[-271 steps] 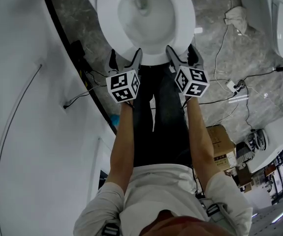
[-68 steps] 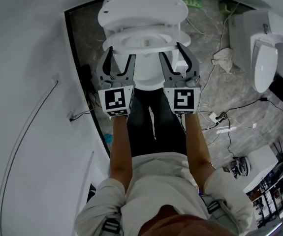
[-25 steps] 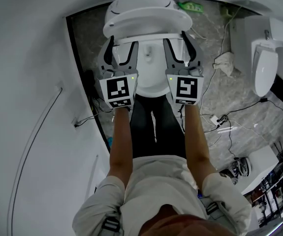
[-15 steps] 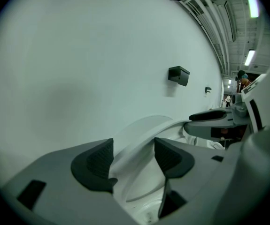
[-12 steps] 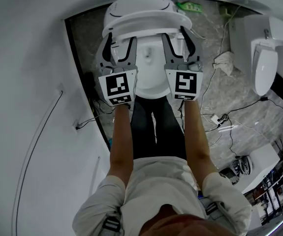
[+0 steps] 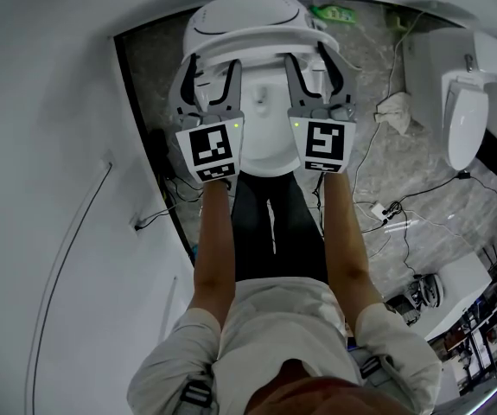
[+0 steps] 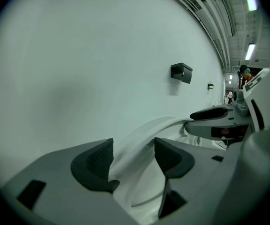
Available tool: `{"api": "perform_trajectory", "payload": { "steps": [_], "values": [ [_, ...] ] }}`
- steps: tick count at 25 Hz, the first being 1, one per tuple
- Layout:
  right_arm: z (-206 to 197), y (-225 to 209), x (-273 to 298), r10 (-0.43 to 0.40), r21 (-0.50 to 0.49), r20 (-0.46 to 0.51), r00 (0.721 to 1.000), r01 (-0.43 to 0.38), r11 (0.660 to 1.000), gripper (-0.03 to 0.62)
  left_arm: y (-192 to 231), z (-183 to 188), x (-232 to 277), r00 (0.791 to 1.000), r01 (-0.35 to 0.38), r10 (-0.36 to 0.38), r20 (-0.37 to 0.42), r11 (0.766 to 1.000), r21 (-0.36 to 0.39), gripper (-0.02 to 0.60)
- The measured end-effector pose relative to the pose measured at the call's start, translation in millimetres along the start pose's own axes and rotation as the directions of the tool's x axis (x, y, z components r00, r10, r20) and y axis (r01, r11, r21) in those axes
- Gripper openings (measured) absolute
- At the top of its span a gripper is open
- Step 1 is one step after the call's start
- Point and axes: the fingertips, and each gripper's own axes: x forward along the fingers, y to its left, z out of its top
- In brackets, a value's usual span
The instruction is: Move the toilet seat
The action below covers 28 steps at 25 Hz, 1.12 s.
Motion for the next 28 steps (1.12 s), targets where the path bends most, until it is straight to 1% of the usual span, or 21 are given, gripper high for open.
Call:
{"api": "perform_trajectory", "payload": {
  "steps": [16, 28],
  "values": [
    [1, -5, 16, -0.003, -0.015, -0.011, 1.000, 0.003, 1.000, 0.219, 5, 4, 16, 1.000, 0.006, -0.006, -0.006, 1.000, 0.004, 0.291],
    [2, -4, 21, 0.000, -0.016, -0.020, 1.000, 0.000, 1.000, 0.232, 6, 5, 21, 1.000, -0.004, 0.004, -0.006, 1.000, 0.002, 0.291]
  ]
}}
